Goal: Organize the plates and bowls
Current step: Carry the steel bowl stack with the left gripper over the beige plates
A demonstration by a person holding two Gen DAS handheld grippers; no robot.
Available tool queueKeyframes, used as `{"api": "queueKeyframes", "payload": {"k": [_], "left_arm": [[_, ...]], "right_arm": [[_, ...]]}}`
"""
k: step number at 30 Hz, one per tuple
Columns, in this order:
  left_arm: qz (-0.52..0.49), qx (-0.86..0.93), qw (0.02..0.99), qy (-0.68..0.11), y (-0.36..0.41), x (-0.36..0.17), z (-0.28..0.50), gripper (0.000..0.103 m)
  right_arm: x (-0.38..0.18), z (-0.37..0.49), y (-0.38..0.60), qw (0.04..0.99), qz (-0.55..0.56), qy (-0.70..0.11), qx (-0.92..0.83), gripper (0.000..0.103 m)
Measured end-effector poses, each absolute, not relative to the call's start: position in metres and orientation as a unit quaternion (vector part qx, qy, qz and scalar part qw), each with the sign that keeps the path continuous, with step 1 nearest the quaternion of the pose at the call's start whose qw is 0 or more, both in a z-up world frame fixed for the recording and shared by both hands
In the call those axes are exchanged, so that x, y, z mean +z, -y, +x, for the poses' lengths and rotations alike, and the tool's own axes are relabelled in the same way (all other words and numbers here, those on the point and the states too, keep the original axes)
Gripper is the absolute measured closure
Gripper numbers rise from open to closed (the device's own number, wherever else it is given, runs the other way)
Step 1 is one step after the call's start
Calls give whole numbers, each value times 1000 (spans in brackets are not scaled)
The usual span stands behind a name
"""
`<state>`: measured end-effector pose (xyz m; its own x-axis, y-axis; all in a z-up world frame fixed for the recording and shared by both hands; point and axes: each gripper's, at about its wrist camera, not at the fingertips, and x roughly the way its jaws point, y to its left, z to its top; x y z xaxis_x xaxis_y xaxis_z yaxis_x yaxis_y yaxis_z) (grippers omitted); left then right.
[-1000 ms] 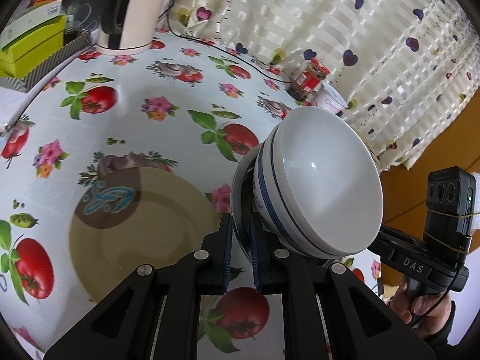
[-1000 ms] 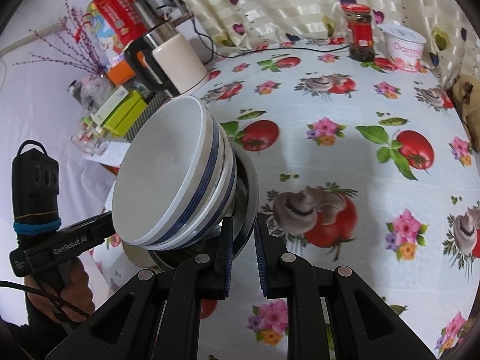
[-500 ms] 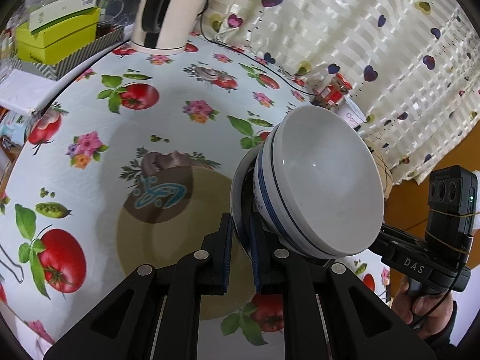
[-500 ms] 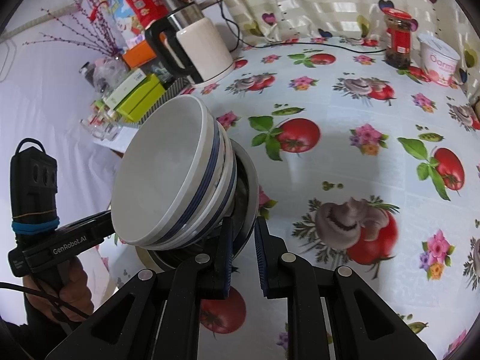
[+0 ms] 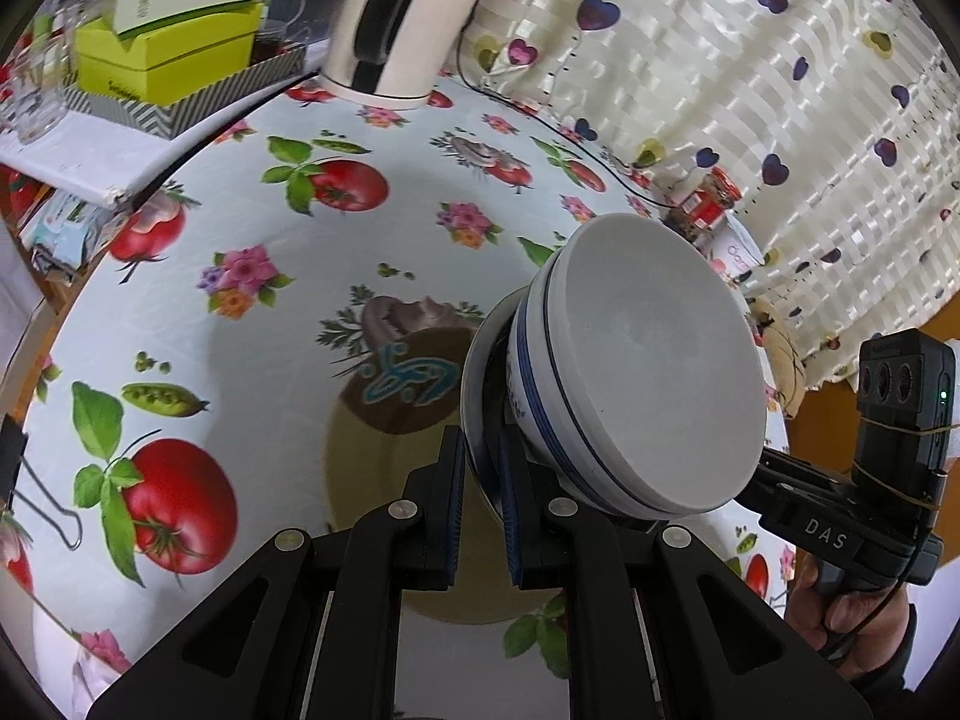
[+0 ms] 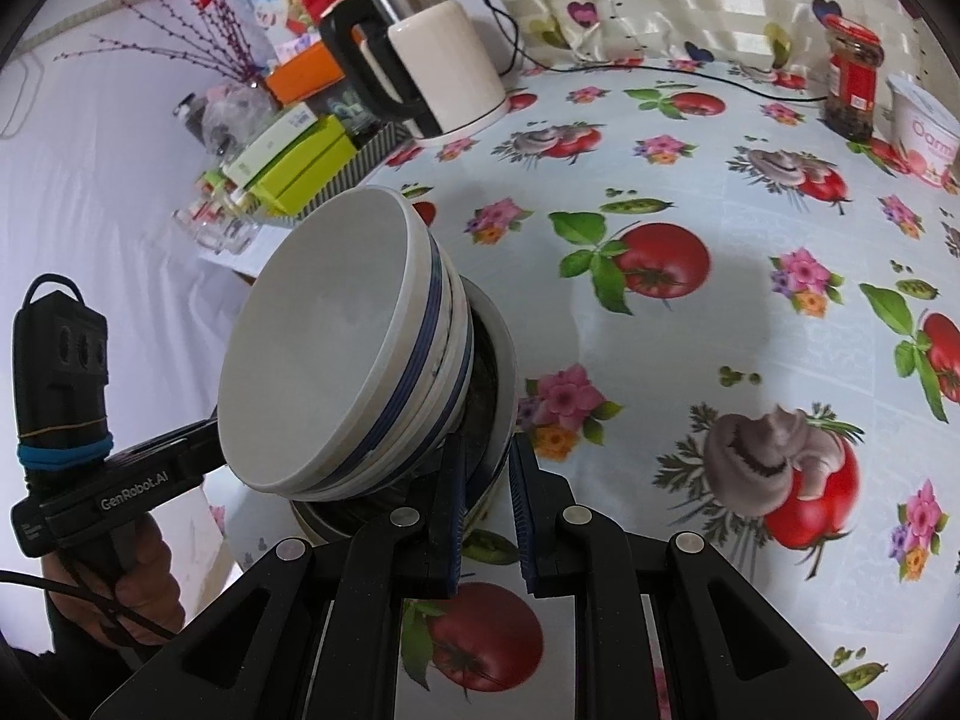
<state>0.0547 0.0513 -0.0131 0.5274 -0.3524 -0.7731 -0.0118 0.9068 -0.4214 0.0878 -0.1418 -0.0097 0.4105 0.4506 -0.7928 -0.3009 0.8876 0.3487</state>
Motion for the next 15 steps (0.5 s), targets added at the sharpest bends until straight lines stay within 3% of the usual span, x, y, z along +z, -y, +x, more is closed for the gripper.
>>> {"api": "queueKeyframes", "payload": {"k": [15], "left_arm": [[-202,-72,849,-483,-74,-24,48,92]], "right_arm": [[-27,97,109,818,61,-518,244,87]]}}
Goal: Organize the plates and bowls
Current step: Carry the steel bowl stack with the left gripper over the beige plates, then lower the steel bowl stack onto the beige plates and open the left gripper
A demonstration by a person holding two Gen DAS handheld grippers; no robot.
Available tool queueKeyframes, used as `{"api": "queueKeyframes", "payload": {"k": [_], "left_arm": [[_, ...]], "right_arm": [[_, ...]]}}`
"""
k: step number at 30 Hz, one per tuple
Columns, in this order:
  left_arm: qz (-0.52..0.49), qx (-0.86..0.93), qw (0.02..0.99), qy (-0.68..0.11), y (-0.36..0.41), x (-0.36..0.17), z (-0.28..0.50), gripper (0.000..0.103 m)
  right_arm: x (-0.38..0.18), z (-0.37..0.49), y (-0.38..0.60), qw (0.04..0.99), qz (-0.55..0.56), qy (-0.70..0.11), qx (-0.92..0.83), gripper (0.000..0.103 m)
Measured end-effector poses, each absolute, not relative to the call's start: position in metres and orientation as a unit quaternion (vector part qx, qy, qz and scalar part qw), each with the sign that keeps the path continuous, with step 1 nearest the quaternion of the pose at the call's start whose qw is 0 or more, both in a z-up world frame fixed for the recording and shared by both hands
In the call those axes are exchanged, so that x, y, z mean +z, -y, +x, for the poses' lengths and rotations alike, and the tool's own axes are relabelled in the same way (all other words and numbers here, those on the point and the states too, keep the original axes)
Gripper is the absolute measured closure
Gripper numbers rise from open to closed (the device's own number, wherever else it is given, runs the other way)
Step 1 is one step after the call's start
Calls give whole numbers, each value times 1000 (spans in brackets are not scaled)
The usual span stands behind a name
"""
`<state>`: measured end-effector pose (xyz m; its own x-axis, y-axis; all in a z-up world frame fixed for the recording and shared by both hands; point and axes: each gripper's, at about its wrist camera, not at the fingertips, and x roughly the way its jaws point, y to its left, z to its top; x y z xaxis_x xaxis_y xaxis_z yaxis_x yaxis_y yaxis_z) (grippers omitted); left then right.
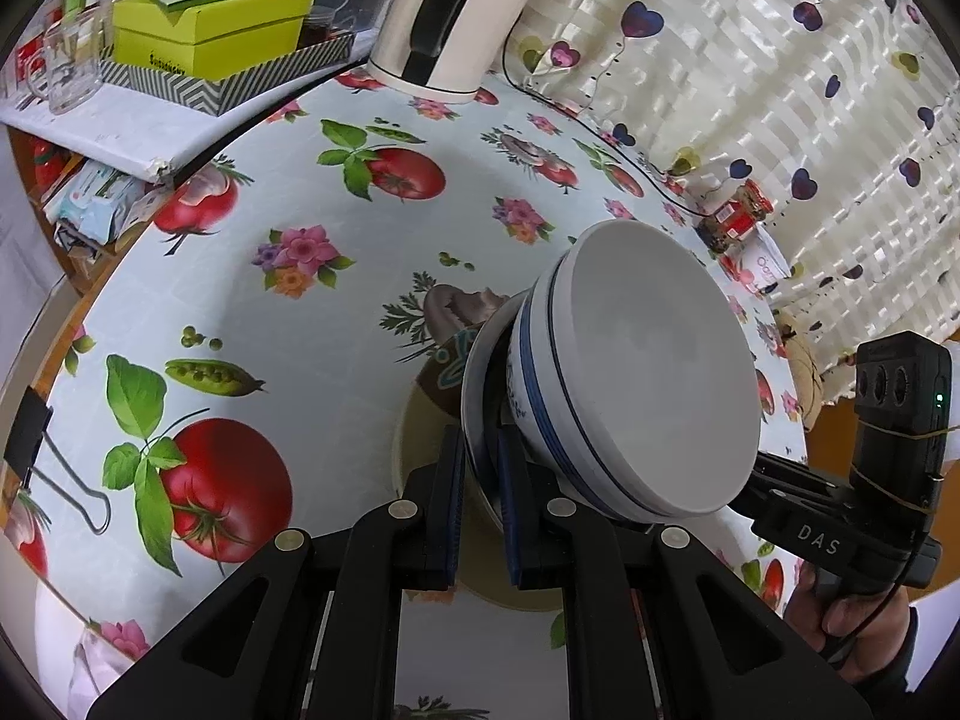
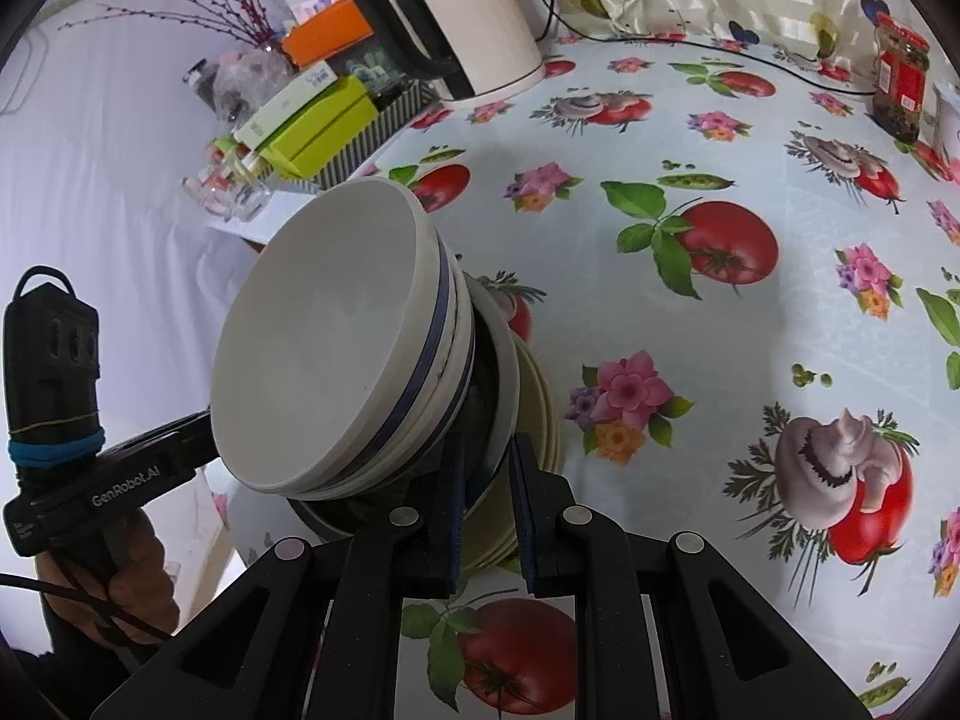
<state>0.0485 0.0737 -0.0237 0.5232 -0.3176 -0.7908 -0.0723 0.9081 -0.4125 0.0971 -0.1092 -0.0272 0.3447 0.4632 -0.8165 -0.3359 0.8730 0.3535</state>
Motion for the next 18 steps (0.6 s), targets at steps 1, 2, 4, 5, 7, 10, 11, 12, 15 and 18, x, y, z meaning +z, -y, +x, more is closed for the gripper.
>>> {"api": "queueKeyframes", "payload": {"k": [1,2,4,5,7,10,11,12,15,18], "left_arm": [[-203,-72,849,-483,-74,-24,48,92],[-204,-72,848,-484,-75,-25,48,92],[-205,-71,848,-484,-76,-26,49,92],[-205,-71,848,-484,-76,-26,48,92],[-207,-71,847,-484,-76,-26,48,92],[-211,-70,847,-484,-77,-27,48,92],[-212,-70,847,-483,-78,-27,48,92],[-214,-70,846,-482,-79,-28,48,92],[-220,-70,846,-481,-81,-29,49,91],[-219,-68,847,-479,-82,-30,47,88]], "right_arm": [[-28,98,108,816,61,-519,245,87],[-29,98,107,815,60,-521,245,87],[-29,98,106,815,59,-520,247,87],[-29,99,106,815,58,-520,247,87],[-28,99,105,815,56,-521,247,87],[-28,99,104,814,55,-521,250,87],[-28,100,103,814,54,-521,251,87],[-28,100,103,814,54,-522,251,86],[-28,100,103,814,54,-522,251,86],[-28,99,103,814,53,-522,250,83]]}}
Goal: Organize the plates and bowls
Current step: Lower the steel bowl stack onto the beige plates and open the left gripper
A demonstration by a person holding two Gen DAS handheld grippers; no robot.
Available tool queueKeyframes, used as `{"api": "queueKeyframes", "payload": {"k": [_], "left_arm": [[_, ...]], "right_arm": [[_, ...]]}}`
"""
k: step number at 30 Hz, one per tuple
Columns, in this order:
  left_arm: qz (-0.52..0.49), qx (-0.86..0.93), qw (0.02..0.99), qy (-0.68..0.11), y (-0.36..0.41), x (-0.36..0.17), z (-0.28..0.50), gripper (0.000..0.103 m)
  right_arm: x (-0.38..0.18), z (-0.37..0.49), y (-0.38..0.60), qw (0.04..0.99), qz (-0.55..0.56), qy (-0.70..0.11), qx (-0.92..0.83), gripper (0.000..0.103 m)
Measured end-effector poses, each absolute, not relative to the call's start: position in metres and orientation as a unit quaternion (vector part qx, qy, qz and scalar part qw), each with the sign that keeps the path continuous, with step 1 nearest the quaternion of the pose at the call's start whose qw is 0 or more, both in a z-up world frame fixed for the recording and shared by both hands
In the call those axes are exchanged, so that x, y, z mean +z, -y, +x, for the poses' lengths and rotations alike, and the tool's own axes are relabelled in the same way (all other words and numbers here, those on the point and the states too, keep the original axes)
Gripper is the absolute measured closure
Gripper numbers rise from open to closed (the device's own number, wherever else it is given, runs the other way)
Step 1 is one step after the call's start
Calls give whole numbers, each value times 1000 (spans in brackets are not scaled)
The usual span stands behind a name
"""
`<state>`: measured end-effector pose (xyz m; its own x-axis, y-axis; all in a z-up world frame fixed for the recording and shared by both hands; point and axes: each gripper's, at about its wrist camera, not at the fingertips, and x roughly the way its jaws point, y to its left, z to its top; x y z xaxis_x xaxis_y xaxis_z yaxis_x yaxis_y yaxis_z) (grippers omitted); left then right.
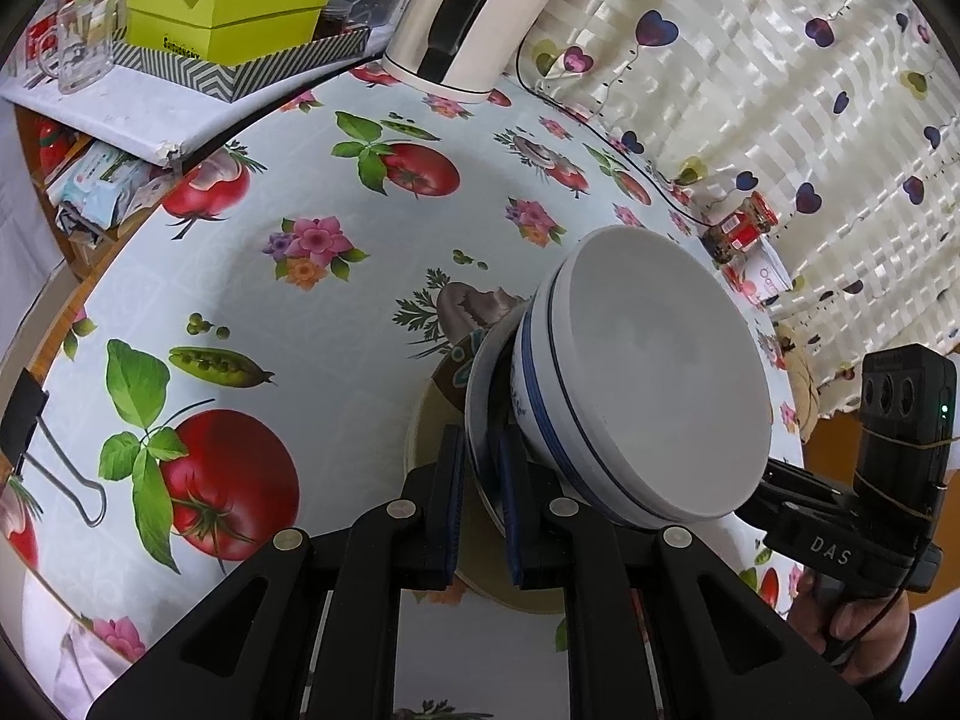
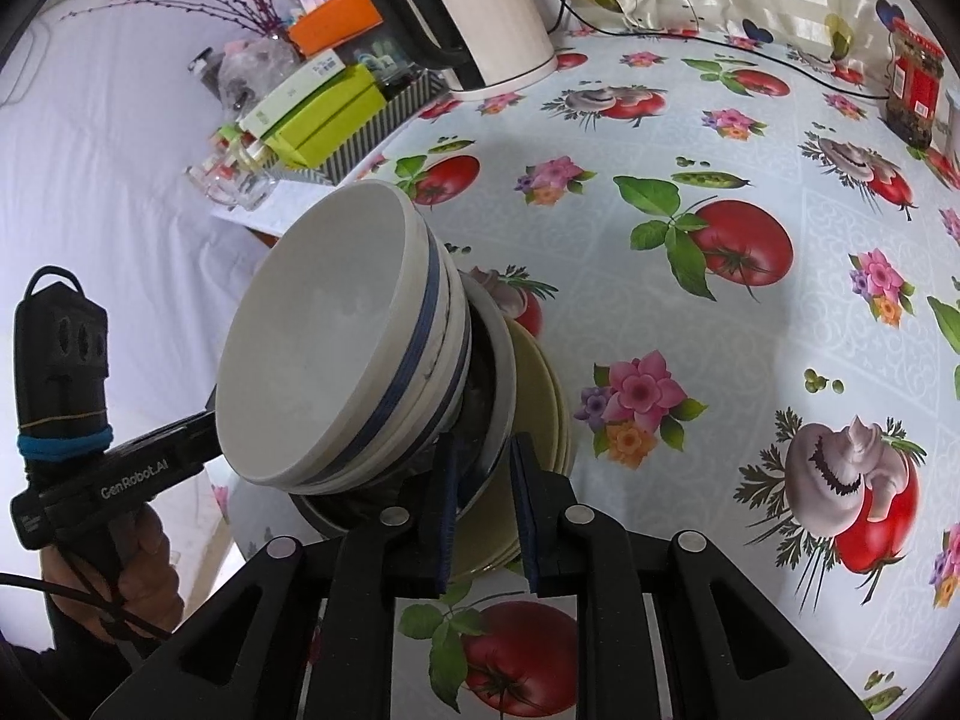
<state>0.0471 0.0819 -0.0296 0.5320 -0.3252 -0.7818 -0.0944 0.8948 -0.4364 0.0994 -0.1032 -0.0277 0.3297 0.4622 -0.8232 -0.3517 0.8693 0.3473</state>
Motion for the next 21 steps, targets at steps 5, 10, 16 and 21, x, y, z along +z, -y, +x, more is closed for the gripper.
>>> {"api": "queueKeyframes", "payload": {"k": [5,10,16,21], "left_arm": [[-223,-60,848,-476,-86,-31,43,79],[-226,-55,852,-469,-88,-28,39,75],[-219,-49,860,-459,-89,-21,30,74],[-207,-43,866,-452,-88,-15,21,74]], "right_arm": [[-29,96,104,814,47,-523,246,77],[-27,89,107,818,43,-518,244,71],[-21,81,112,824,42,-510,244,63],[-16,73,112,828,35,-505,243,61]]}}
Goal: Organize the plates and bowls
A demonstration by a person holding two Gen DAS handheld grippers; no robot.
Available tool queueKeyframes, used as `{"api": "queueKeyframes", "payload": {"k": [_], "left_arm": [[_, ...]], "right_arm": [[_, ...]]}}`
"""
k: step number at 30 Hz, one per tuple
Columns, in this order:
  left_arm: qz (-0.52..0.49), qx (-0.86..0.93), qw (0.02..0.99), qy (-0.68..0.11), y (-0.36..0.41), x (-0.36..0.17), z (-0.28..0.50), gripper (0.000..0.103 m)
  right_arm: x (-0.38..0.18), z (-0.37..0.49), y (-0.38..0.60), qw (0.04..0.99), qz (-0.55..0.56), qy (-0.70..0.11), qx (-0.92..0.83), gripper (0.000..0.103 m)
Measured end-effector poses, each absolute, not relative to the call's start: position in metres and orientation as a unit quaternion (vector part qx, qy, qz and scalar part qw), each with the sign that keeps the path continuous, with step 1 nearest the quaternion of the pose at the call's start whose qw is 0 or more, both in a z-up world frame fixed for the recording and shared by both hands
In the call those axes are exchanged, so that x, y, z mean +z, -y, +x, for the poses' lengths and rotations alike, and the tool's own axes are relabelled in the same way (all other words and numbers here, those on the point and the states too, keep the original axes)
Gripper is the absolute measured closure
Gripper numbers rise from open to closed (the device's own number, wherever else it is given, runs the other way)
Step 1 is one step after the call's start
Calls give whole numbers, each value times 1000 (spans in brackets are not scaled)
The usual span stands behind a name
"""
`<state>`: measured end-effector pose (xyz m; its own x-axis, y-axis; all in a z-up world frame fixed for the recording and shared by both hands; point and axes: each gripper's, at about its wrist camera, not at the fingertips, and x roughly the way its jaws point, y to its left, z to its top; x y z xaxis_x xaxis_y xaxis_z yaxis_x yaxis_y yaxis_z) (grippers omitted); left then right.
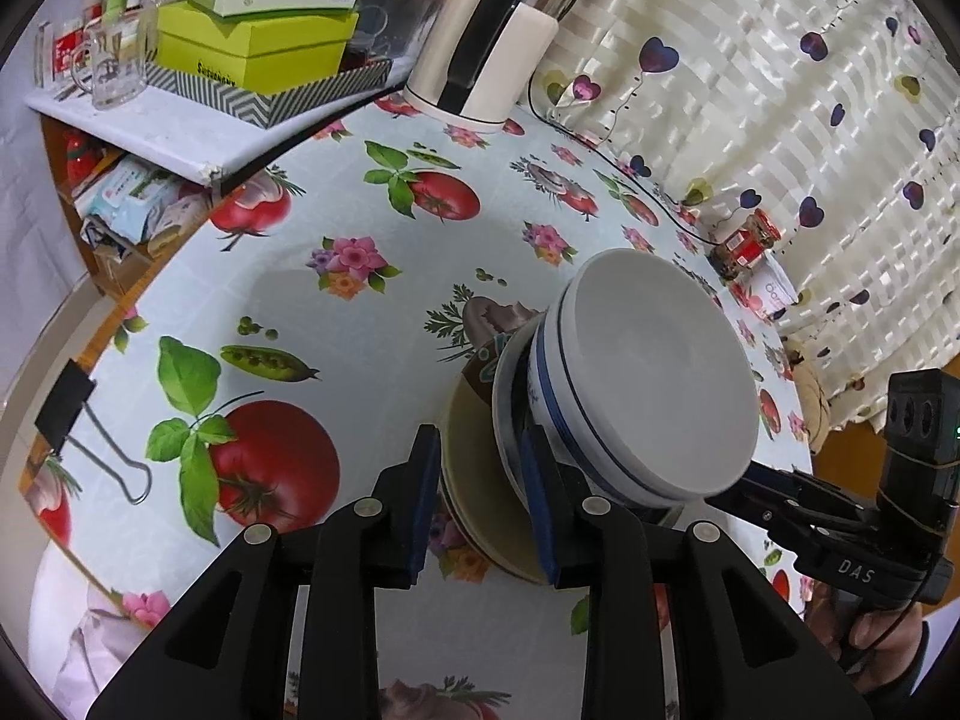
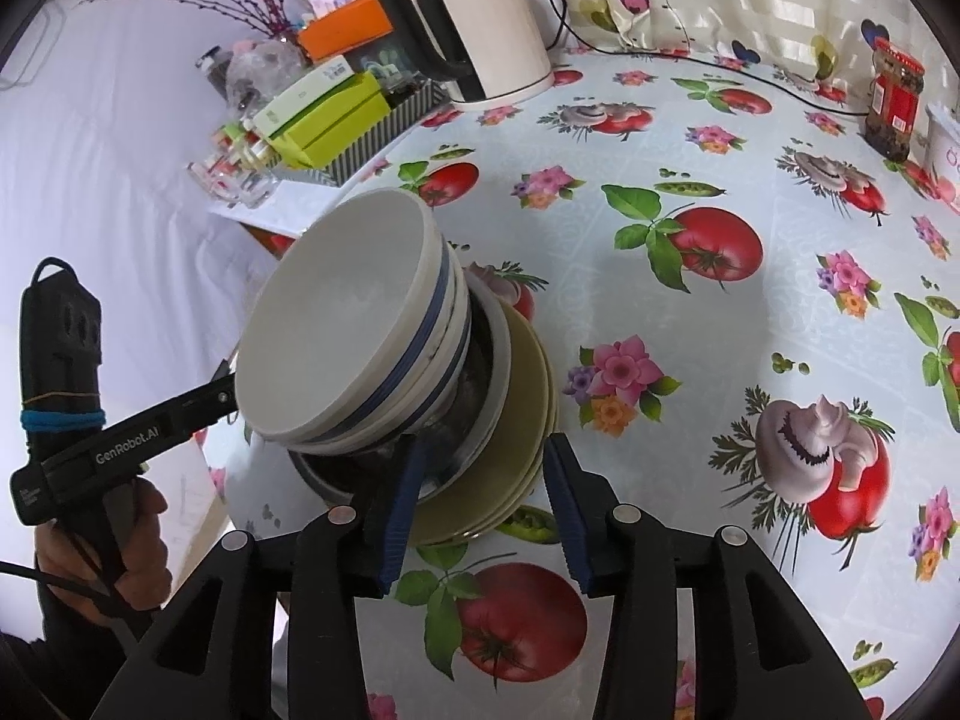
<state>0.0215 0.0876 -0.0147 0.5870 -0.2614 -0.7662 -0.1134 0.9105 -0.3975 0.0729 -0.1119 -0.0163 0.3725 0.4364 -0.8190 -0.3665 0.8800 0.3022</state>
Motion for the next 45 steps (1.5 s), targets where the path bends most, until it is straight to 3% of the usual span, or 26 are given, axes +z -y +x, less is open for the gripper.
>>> {"api": "queueKeyframes", "payload": {"k": [25,33,45], "left_arm": [[-126,-32,892,-432,-42,14,-24,74],[-116,-32,890,-439,-36,10,-26,74],[-113,-27,883,-455,-35,-1,-19,74]], "right_arm": [[18,17,97,857,-36,-454,242,49],[18,3,91,858,-64,-447,244,43],[9,3,83,854,-83,-452,245,41]]}}
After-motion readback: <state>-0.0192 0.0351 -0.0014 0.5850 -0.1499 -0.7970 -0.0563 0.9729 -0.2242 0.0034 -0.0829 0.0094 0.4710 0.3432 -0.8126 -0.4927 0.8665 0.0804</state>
